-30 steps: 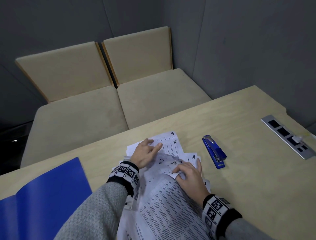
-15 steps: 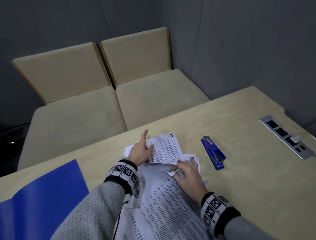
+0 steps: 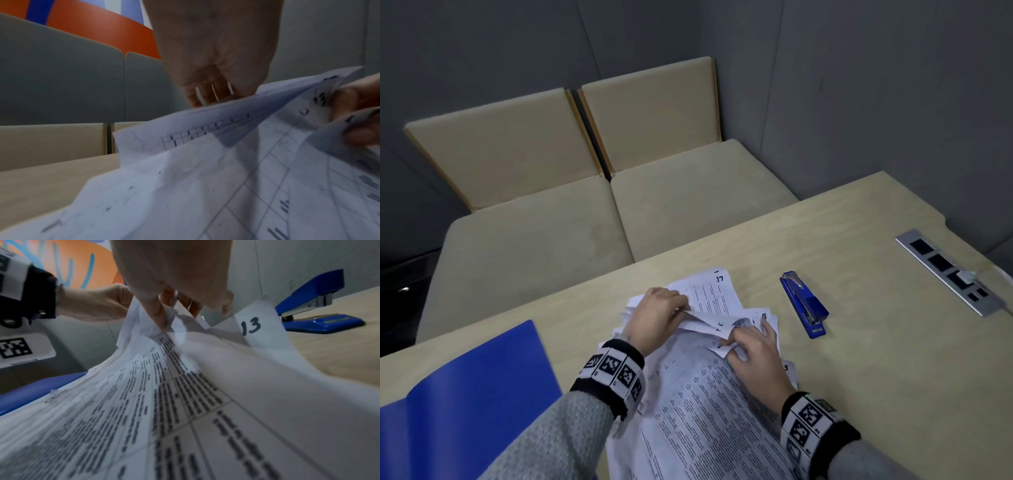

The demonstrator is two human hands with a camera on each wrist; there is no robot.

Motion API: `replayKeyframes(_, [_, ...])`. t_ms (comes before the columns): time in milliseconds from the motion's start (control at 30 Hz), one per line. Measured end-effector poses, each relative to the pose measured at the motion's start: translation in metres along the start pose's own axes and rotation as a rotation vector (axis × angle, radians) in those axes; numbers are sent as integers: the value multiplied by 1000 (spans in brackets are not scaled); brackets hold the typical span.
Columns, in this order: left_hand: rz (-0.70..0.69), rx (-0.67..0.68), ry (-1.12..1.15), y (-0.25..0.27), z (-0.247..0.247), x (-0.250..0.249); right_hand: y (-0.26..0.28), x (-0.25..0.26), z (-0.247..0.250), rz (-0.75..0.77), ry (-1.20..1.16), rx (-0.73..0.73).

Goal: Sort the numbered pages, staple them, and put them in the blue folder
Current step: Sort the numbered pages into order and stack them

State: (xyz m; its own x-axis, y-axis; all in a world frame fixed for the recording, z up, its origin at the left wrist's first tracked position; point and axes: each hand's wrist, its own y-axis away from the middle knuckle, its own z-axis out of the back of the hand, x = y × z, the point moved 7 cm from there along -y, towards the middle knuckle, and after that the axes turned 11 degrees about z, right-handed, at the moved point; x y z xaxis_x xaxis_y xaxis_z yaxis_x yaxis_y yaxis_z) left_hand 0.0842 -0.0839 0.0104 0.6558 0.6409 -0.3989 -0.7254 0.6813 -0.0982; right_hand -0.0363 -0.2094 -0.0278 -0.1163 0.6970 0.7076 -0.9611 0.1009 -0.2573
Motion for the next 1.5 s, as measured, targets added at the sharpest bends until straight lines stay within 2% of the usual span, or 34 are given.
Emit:
replayKeyframes(67, [41, 76, 59, 5, -4, -2, 0, 1, 0, 11, 76, 4])
replayKeyframes(100, [118, 128, 117, 6, -6, 0, -1, 1, 0, 23, 101, 1])
replayKeyframes(167, [358, 216, 357, 5, -7, 9, -6, 3, 4, 42, 63, -11])
replayKeyframes(233, [521, 234, 498, -3, -8, 14, -13, 3, 8, 36, -37, -13])
replayKeyframes(300, [557, 241, 340, -19, -10, 22, -17, 4, 9, 31, -78, 10])
replayKeyframes(433, [632, 447, 136, -40, -27, 33, -16, -1, 7, -33, -46, 69])
replayKeyframes(500, [616, 474, 68, -45, -31, 35, -14, -2, 6, -40, -57, 67])
replayKeyframes(700, [472, 265, -94, -52, -18, 30, -12, 0, 1, -35, -84, 71])
replayKeyframes(800, [409, 179, -91, -51, -14, 25, -12, -1, 0, -48, -71, 87])
replayKeyframes(933, [220, 107, -171, -45, -13, 19, -11, 0, 0, -28, -68, 66])
replayKeyframes(1033, [107, 39, -148, -38, -11, 16, -12, 1, -1, -27, -58, 64])
replayKeyframes(1267, [100, -53, -160, -17, -2, 8, -8, 2, 0, -21, -39, 63])
replayKeyframes(1367, [13, -71, -249, -13, -3, -1, -9, 3, 0, -8, -30, 60])
replayKeyframes(1433, [31, -96, -219, -11, 0, -1, -9, 3, 1, -11, -26, 54])
replayKeyframes(1500, [67, -64, -158, -11, -2, 2, -8, 2, 2, -18, -29, 47])
